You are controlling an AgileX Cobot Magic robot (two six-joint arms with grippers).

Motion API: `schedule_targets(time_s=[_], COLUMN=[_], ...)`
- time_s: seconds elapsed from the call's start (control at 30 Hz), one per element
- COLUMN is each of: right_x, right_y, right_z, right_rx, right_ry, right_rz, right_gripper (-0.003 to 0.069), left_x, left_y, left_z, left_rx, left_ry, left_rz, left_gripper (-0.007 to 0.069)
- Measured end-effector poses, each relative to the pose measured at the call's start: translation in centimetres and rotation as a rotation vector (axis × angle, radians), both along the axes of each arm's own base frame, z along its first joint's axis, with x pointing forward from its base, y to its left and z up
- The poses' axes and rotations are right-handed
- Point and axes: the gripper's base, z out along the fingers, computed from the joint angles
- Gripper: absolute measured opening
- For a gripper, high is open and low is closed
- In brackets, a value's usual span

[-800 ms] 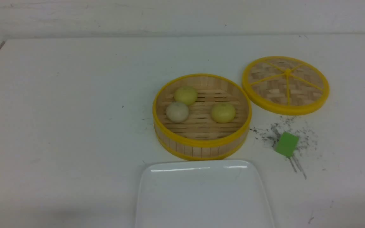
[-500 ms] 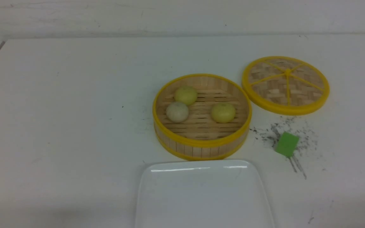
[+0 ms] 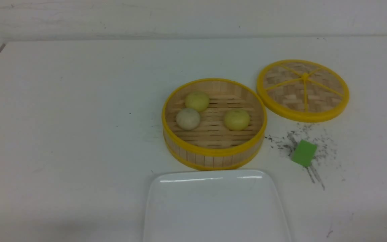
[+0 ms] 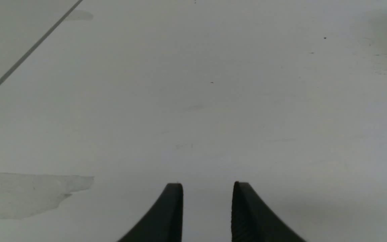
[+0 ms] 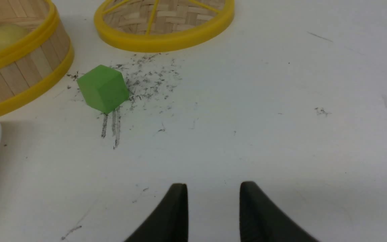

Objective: Put the steamed buns into the plate on the white tablecloth.
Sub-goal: 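Reach toward a bun in the bamboo steamer with the right gripper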

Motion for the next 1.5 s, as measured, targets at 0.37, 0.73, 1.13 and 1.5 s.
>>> schedule_targets(time_s=[0.37, 0.73, 1.13, 1.5], right_x=[0.0, 0.0, 0.1, 0.1], right_y=[0.0, 0.0, 1.2, 1.6], right_z=[0.0, 0.0, 0.5, 0.8], right_rx=[0.000, 0.000, 0.629, 0.864], right_ry=[0.000, 0.000, -0.006, 0.000], right_rz=[0.000, 0.000, -0.051, -0.063], right_gripper=[0.0239, 0.0239, 0.0239, 0.0239], left_x=[0.0, 0.0, 0.0, 0.0], left_y=[0.0, 0.0, -1.6, -2.4], left_z=[0.0, 0.0, 0.1, 0.6], left_rx=[0.000, 0.000, -0.931, -1.523], left_ry=[0.000, 0.000, 0.002, 0.031], left_rz=[0.000, 0.000, 0.100, 0.174], left_gripper=[0.0241, 0.0241, 0.0241, 0.0241])
